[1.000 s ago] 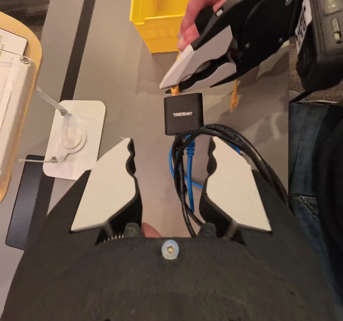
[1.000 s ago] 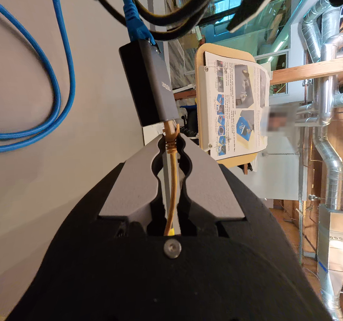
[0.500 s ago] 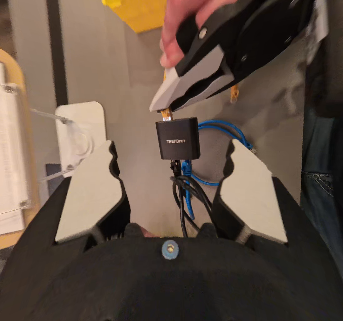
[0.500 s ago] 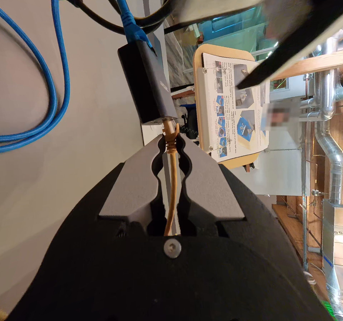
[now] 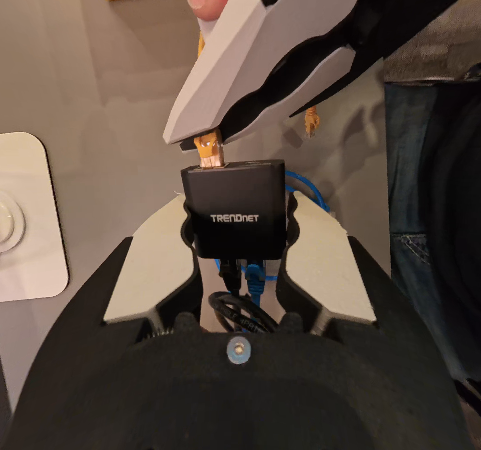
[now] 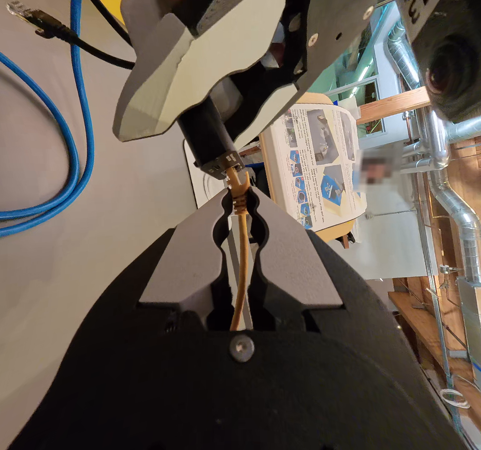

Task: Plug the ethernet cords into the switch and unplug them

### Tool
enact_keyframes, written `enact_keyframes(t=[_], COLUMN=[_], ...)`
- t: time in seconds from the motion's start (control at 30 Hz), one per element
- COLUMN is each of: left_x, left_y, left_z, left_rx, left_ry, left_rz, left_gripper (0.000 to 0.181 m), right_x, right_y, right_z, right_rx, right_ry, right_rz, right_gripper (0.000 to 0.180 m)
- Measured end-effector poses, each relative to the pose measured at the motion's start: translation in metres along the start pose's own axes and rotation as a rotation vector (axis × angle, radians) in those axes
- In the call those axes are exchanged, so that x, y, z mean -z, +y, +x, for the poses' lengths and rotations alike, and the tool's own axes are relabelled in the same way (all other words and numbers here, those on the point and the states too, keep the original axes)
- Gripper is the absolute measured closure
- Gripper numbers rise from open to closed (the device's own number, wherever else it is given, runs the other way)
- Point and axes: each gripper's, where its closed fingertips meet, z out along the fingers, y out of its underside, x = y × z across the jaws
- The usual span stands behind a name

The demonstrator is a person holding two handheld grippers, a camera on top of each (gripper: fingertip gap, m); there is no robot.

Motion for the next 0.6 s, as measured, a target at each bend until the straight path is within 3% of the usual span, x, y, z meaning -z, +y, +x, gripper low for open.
enact_keyframes(t=[0.07, 0.2, 0.3, 0.6], left_x=[0.0, 0.001, 0.006, -0.001], left_y=[-0.001, -0.002, -0.004, 0.01], left_z=[0.002, 0.008, 0.012, 0.009], left_rx=[0.023, 0.1, 0.144, 0.108], left_ry=[0.014, 0.092, 0.134, 0.052], left_rz=[0.032, 0.121, 0.214, 0.114], left_gripper=[0.11, 0.087, 0.107, 0.107], right_x=[0.002, 0.006, 0.008, 0.004], right_y=[-0.002, -0.005, -0.006, -0.007], right_z=[0.001, 0.011, 0.014, 0.0], right_rx=[-0.016, -0.051, -0.079, -0.05], right_ry=[0.01, 0.045, 0.057, -0.017], right_rz=[0.018, 0.039, 0.046, 0.048], right_gripper=[0.17, 0.171, 0.17, 0.169])
